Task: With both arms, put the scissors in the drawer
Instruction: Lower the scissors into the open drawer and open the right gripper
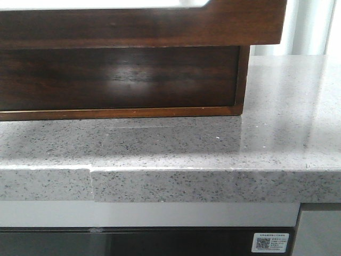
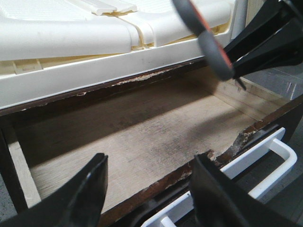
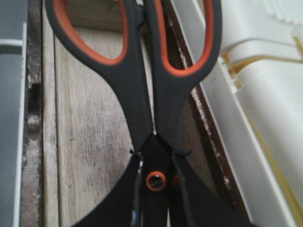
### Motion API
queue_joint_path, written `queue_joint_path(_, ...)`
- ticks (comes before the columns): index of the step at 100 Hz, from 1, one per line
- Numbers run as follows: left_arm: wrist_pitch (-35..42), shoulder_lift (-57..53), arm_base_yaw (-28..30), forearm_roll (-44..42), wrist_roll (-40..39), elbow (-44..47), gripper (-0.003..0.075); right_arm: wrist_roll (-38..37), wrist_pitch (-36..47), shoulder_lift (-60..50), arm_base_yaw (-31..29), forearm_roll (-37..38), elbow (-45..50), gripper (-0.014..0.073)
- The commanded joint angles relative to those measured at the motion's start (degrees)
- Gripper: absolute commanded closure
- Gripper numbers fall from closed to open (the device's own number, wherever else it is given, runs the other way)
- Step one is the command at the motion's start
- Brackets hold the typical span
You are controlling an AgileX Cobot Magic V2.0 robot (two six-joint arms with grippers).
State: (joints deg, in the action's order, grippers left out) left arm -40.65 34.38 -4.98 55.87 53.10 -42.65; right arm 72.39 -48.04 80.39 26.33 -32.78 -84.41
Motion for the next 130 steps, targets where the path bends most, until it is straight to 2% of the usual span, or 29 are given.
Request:
queue_joint_path(1, 2.7, 0.5, -0.4, 2.7, -0.1, -2.0, 0.0357, 1.0, 3.8, 0.5, 0.2, -1.0, -1.8, 0.0645)
queue_joint_path(53, 2.8, 0.5, -0.4, 2.0, -0.1, -2.0, 0.0357, 2.7, 2.7, 2.7, 0.2, 0.8, -1.8, 0.064)
queue_joint_path(87, 2.9, 0.5, -0.4, 2.0, -0.1, -2.0, 0.0357, 2.7, 2.7, 2.7, 0.2, 0.8, -1.8, 0.0425)
queue_joint_path(104, 2.9, 0.5, -0.4, 2.0, -0.1, -2.0, 0.0357, 2.7, 3.3, 2.1, 0.2, 0.8, -1.8, 0.0403)
queue_joint_path(119, 2.9, 0.5, -0.4, 2.0, -0.1, -2.0, 0.0357, -1.1, 3.5, -1.8, 0.1, 1.7, -2.1, 0.0403)
queue_joint_path(130, 2.9, 0.5, -0.4, 2.0, -0.1, -2.0, 0.0357, -10.0, 2.4, -5.8, 0.0, 6.4, -2.1, 0.0403)
